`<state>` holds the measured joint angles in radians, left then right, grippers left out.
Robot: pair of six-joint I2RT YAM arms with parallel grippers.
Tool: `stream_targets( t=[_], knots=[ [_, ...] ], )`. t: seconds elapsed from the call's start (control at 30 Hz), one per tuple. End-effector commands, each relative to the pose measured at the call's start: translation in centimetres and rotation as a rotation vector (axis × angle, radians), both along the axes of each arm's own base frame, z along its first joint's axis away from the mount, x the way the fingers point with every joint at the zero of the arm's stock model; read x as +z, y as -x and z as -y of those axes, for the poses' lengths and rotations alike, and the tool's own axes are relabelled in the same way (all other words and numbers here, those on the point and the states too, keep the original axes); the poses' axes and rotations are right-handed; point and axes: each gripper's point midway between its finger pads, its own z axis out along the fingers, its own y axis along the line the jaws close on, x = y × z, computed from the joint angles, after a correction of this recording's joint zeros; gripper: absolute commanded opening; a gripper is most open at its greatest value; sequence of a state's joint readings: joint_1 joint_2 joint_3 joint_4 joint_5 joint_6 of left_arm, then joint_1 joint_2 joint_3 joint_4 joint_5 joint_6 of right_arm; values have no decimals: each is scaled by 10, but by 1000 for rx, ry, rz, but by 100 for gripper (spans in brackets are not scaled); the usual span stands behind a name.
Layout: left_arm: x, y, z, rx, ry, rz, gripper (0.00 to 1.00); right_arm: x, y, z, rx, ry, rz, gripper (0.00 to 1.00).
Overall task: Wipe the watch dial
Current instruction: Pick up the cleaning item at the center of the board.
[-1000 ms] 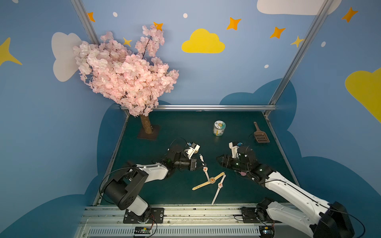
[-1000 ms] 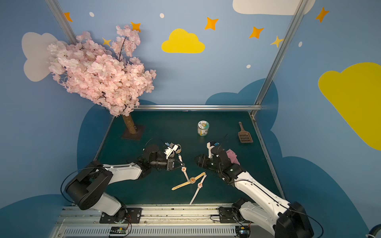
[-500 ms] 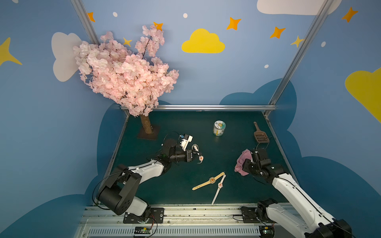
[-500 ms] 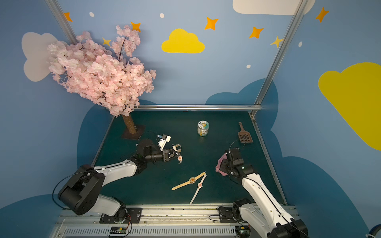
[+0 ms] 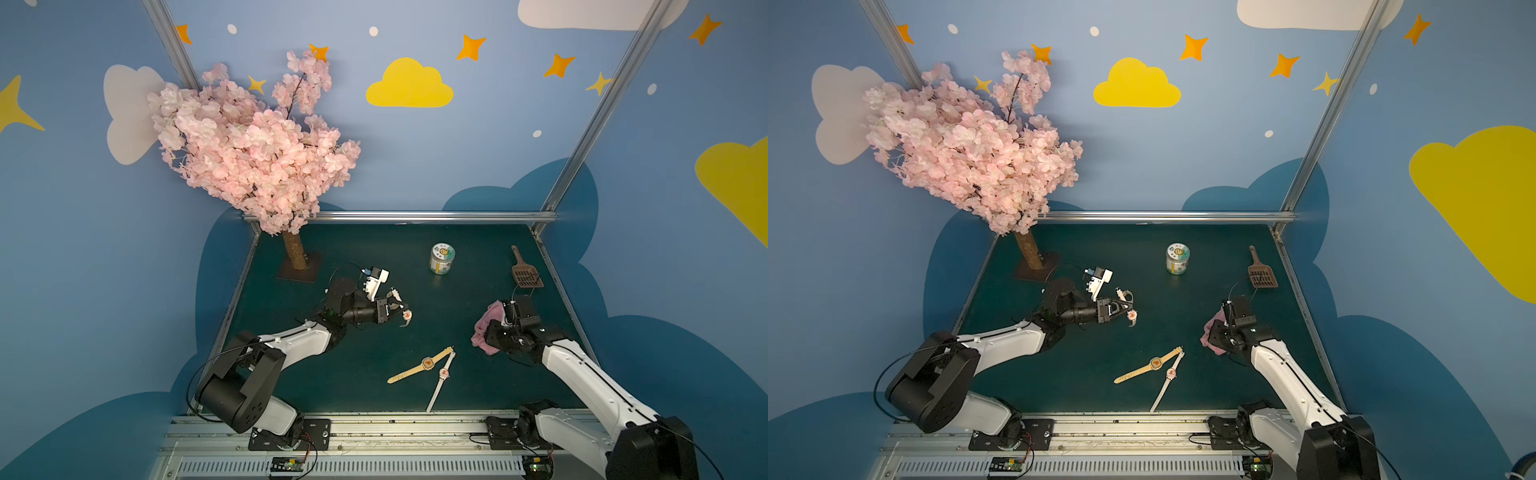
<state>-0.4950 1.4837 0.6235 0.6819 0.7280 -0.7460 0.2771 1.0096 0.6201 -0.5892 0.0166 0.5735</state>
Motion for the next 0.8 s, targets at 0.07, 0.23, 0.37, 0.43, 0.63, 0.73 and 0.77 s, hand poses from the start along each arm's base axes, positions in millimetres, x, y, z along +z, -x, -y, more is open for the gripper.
stream_targets(
  t=[0.07, 0.23, 0.37, 0.43, 0.63, 0.73, 0.77],
  knots=[
    [-2, -3, -2, 15, -3, 2, 3, 40, -6, -1, 35, -14, 134, 38],
    [3, -4, 1, 7, 7, 2, 3, 17, -5, -12, 70, -48, 52, 41],
    [7, -3, 2, -9, 17, 4, 3, -2, -6, -24, 78, -99, -29, 41],
    [9, 0, 3, -26, 22, 3, 3, -8, -9, -28, 87, -113, -52, 39],
    [8, 8, 8, -63, 26, -8, 3, -12, -13, -24, 100, -58, -120, 7],
    [11, 8, 11, -82, 33, -7, 3, -1, -13, -24, 134, -40, -122, 0],
    [12, 9, 13, -99, 37, -10, 3, 6, -14, -23, 139, -34, -108, 0]
  ],
)
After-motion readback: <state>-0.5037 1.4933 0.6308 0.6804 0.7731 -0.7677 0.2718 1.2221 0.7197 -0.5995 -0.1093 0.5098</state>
